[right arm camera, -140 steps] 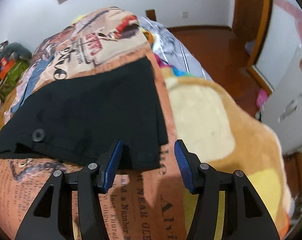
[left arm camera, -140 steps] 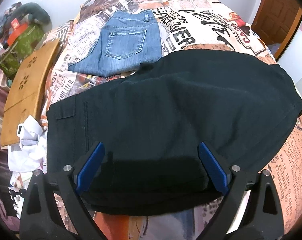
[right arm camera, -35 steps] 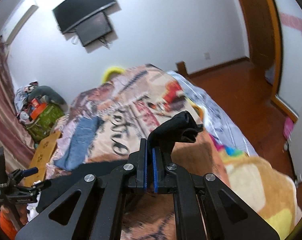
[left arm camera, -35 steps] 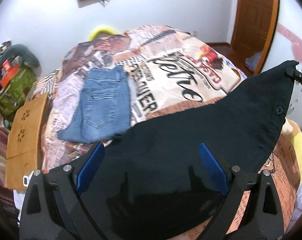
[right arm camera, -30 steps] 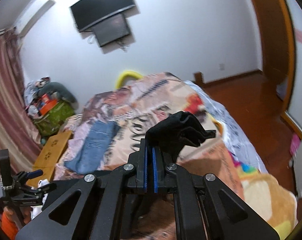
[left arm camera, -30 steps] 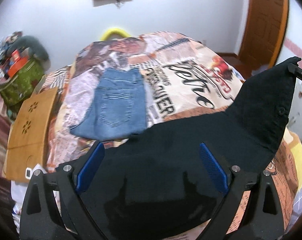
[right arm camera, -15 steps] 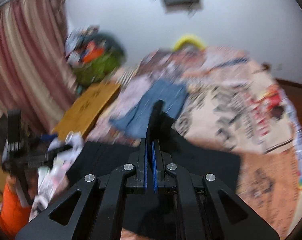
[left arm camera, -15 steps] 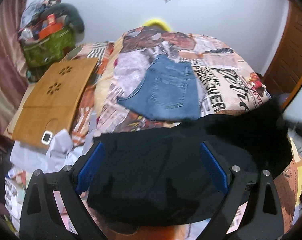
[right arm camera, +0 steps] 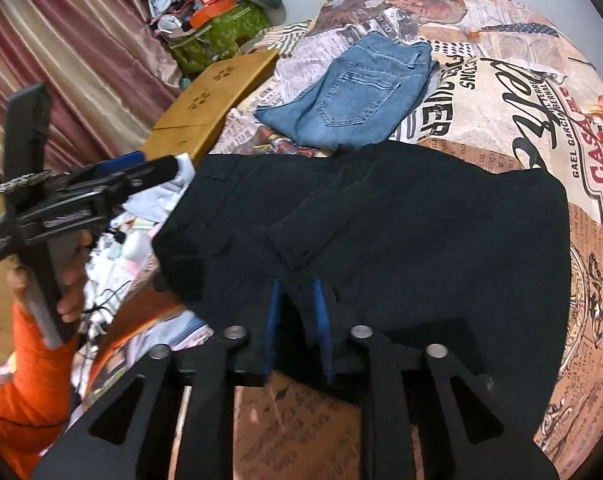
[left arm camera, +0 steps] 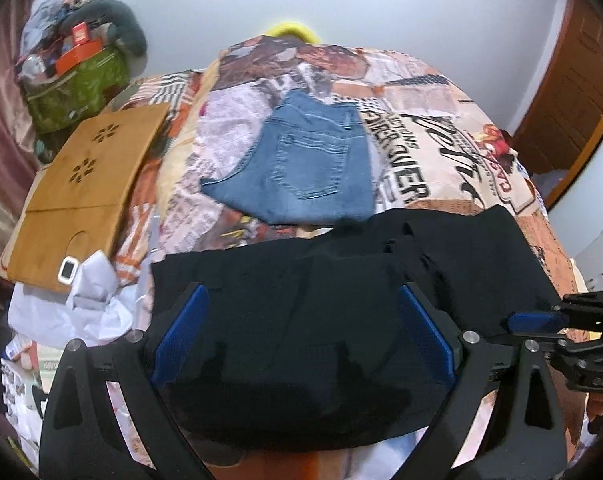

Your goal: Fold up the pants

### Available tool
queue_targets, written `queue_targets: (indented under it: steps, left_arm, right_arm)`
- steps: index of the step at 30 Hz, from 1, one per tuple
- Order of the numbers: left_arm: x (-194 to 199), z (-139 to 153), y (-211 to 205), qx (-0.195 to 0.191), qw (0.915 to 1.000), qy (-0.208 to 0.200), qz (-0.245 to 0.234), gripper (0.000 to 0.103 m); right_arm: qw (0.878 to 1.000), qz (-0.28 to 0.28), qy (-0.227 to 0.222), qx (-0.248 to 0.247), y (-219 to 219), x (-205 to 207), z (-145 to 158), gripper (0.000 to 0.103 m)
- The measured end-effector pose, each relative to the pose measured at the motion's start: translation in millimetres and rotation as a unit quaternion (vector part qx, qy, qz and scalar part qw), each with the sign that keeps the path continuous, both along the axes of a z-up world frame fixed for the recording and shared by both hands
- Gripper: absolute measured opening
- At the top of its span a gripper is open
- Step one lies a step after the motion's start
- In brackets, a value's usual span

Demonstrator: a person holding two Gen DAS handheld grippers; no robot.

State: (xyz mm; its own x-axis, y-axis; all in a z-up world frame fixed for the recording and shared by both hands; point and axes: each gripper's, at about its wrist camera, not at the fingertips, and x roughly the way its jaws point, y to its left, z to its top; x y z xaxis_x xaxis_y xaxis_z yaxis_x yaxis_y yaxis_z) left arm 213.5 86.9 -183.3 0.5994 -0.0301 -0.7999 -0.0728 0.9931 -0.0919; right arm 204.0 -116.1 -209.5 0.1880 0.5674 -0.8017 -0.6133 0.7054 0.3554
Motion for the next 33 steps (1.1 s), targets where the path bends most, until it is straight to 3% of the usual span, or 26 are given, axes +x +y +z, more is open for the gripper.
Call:
queue_targets:
  steps: [5, 9, 12, 13, 16, 20, 24, 25, 27, 32, 33]
  left_arm:
    - [20, 0, -27, -0.003, 0.9995, 0.004, -0.03, 0.096]
    - [43, -7, -51, -0.02, 0.9978, 0.022, -0.059, 0.096]
    - [58, -14, -68, -0.031, 0.9954, 0.034, -0.085, 0.093]
    - [63, -18, -73, -0.032, 0.9944, 0.039, -0.092, 0.087]
    - [78, -34, -93, -0.032, 0.9897, 0.071, -0.12, 0.074]
    - [91, -60, -109, -0.025, 0.9844, 0.111, -0.134, 0.071]
    - [88, -68, -111, -0.046, 0.9835, 0.11, -0.136, 0.06]
    - [87, -68, -110, -0.063, 0.982, 0.109, -0.14, 0.049]
    - [86, -70, -107, -0.092, 0.9781, 0.112, -0.15, 0.042]
    - [86, -66, -106, -0.094, 0.9788, 0.111, -0.144, 0.02]
    - [85, -63, -108, -0.087, 0.9804, 0.108, -0.14, 0.019]
  right_arm:
    - [0.999, -0.005, -0.049, 0.011, -21, -5, 26, 0.04]
    - [0.991, -0.041, -0.128, -0.017, -47, 2, 44, 0.048]
    - [0.984, -0.069, -0.159, -0.042, -62, 11, 44, 0.049]
    - [0.982, -0.081, -0.162, -0.05, -68, 16, 40, 0.049]
    - [0.98, -0.101, -0.161, -0.063, -84, 27, 30, 0.049]
    - [0.981, -0.117, -0.133, -0.076, -98, 40, 5, 0.049]
    - [0.983, -0.119, -0.108, -0.089, -106, 43, -18, 0.049]
    - [0.984, -0.119, -0.1, -0.09, -108, 45, -25, 0.049]
    - [0.986, -0.12, -0.079, -0.082, -113, 45, -36, 0.05]
    - [0.987, -0.127, -0.071, -0.064, -119, 45, -36, 0.051]
    - [0.987, -0.127, -0.072, -0.065, -119, 45, -36, 0.051]
